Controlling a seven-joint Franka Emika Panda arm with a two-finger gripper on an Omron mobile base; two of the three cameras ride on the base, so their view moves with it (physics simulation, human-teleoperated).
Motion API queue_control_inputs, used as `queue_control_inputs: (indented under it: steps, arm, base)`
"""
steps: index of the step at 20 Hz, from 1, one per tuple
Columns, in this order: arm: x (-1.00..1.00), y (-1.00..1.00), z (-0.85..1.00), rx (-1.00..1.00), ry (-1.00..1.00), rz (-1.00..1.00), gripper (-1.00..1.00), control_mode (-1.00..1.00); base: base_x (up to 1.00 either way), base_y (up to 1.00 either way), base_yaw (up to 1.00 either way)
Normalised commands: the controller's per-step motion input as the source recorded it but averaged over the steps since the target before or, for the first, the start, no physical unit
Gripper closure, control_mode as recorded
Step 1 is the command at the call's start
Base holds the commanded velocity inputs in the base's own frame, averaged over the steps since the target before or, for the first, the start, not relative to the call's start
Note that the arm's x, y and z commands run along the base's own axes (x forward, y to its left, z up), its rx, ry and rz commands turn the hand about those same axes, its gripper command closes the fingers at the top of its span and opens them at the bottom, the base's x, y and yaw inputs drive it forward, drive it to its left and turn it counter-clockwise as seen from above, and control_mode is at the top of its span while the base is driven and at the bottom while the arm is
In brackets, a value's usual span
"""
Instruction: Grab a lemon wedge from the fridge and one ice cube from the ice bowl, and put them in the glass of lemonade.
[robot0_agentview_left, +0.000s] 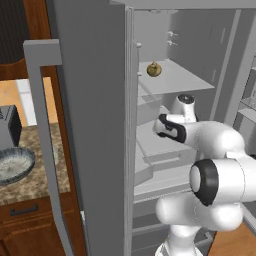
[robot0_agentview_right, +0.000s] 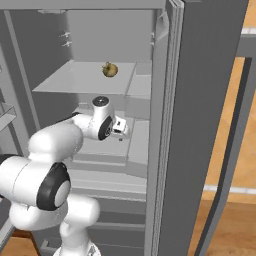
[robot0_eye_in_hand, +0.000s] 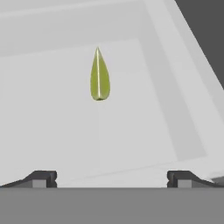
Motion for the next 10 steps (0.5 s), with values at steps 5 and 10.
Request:
queue_control_inputs:
  steps: [5, 10]
  arm:
    - [0.46, 0.00, -0.31, 0.00, 0.00, 0.00, -1.00, -1.00]
    - [0.50, 0.00, -0.19, 0.00, 0.00, 0.00, -1.00, -1.00]
  base:
    - [0.00, 0.00, 0.00]
    - [0.00, 0.00, 0.00]
